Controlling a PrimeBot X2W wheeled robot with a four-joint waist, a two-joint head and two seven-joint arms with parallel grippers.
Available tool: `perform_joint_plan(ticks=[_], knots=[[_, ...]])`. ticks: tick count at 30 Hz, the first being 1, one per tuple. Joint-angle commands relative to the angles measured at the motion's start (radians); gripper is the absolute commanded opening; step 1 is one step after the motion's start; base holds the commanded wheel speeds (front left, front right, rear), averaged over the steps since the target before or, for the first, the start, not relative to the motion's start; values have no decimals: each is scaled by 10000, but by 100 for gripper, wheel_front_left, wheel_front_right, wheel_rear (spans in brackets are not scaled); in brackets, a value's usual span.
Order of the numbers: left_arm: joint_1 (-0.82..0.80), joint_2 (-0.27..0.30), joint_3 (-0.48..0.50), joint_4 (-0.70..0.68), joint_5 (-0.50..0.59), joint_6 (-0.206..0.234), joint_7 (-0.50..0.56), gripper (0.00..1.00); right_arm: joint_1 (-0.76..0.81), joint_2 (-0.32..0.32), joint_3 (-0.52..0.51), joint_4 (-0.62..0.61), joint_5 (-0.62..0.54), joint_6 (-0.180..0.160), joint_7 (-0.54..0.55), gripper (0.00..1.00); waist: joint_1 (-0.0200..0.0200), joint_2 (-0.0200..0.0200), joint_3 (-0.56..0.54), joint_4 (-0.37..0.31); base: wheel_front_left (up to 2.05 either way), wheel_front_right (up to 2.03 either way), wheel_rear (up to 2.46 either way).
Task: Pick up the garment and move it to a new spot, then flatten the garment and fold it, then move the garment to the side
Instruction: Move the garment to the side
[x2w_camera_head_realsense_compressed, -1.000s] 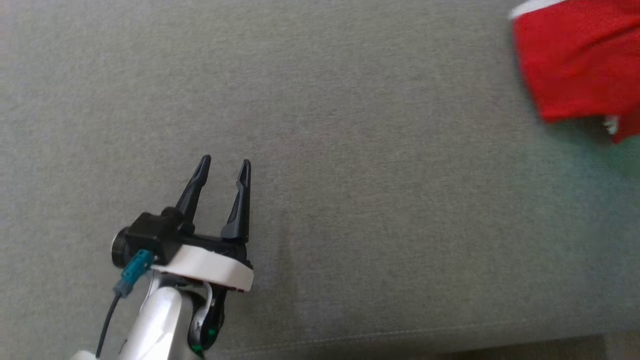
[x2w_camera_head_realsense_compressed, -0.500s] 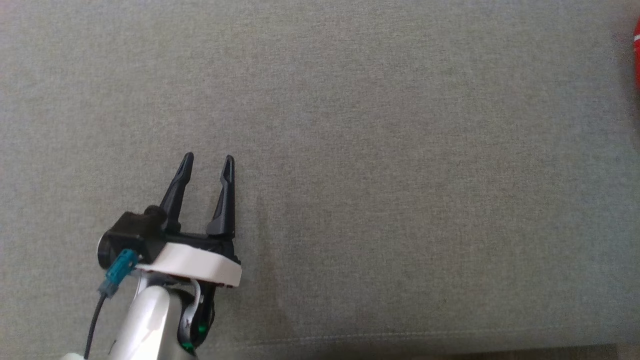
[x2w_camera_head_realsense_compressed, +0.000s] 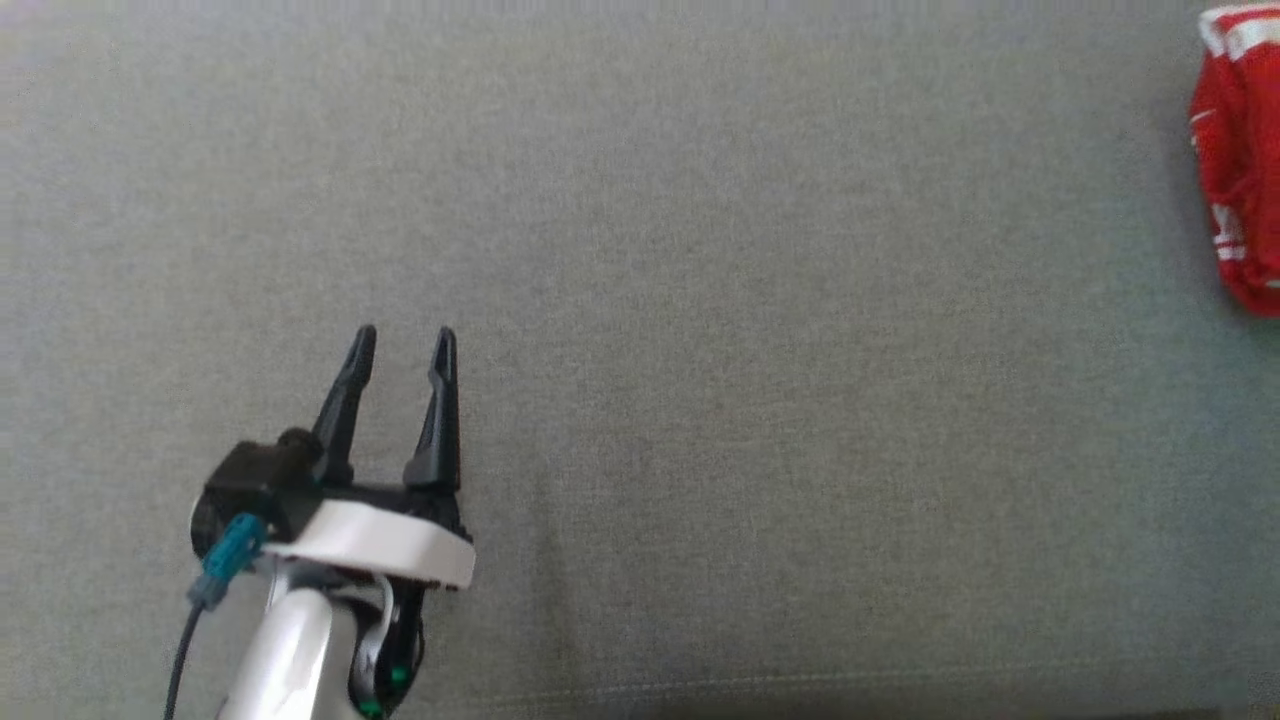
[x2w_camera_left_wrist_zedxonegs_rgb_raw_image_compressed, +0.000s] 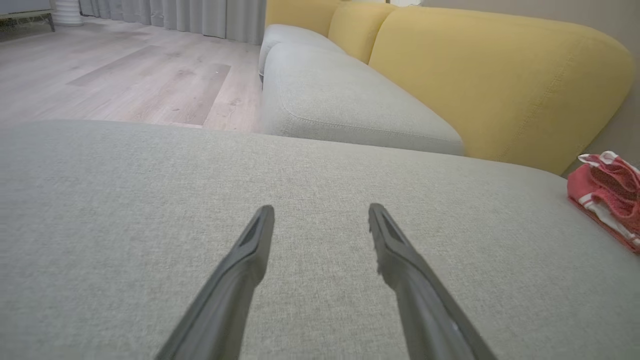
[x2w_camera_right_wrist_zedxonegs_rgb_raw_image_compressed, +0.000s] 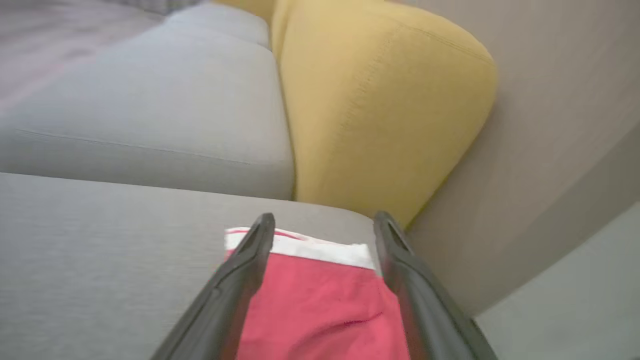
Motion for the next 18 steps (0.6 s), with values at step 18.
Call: perform_joint_plan(ticks=[18], knots=[[1253,31,922,655,559,64,-122,100,5518,3387,831,-2559,697,-7,-3544,100,0,0,-2344,855,0,0,0]])
